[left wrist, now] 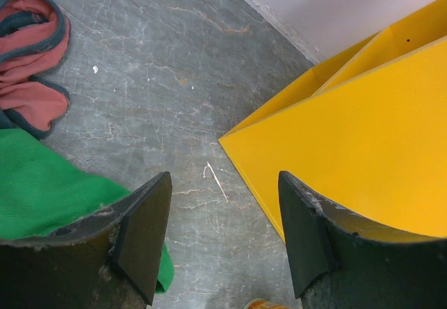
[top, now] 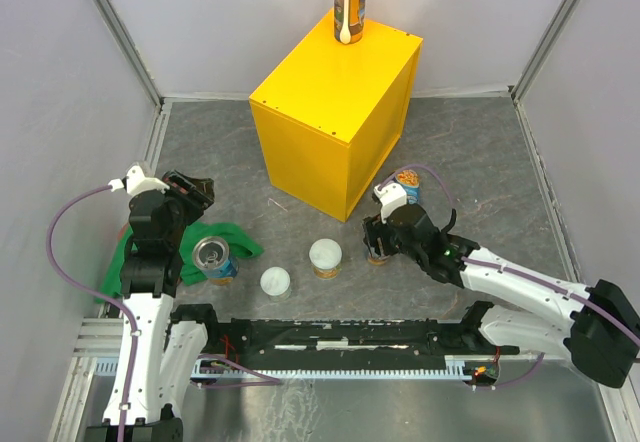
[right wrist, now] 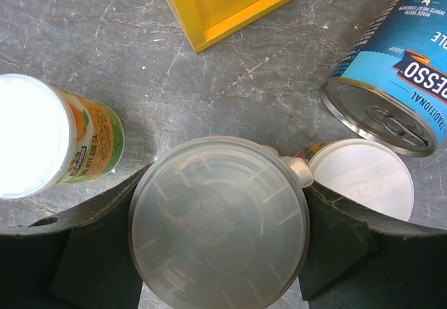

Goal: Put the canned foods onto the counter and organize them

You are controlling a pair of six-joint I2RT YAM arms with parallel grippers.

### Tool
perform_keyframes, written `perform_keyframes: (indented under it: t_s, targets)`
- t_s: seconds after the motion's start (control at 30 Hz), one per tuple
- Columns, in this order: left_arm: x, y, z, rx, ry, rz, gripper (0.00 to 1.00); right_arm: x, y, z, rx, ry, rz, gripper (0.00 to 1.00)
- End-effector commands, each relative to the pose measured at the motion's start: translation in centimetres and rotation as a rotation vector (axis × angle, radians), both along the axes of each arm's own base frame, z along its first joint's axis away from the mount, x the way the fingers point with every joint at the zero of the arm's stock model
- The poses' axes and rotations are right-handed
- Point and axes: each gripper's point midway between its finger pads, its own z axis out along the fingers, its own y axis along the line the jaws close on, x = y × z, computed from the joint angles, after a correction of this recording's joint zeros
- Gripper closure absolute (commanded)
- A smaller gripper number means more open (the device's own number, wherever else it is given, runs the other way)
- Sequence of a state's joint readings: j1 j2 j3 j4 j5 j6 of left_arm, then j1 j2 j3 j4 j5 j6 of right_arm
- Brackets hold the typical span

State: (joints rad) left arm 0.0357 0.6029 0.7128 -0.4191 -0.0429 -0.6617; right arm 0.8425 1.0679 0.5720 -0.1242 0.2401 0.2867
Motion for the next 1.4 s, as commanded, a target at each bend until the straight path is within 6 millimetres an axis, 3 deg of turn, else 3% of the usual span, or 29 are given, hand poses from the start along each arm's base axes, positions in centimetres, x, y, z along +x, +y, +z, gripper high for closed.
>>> perform_keyframes:
  t_s: [0.0, 0.4, 1.07, 1.37]
  targets:
    - [0.0, -0.2, 0.5, 0.006, -0.026, -0.011, 0.31, 0.8, 1.3, 4.1, 0.074, -0.073, 0.021, 0.80]
    - [-0.1, -0.3, 0.5, 0.000, -0.027, -0.013, 0.31, 1.4, 2.1, 9.7, 0.113, -0.137, 0.055, 0.98]
    - [0.1, -0.5, 0.4, -0.031, -0.032, -0.014, 0.31, 2.1, 1.1, 18.4, 0.081, -0.260, 0.059, 0.99]
    - [0.4, -0.4, 0.8, -0.034, -0.044, -0.006, 0.31, 2.8, -0.1, 21.2, 0.047, -0.306, 0.006, 0.99]
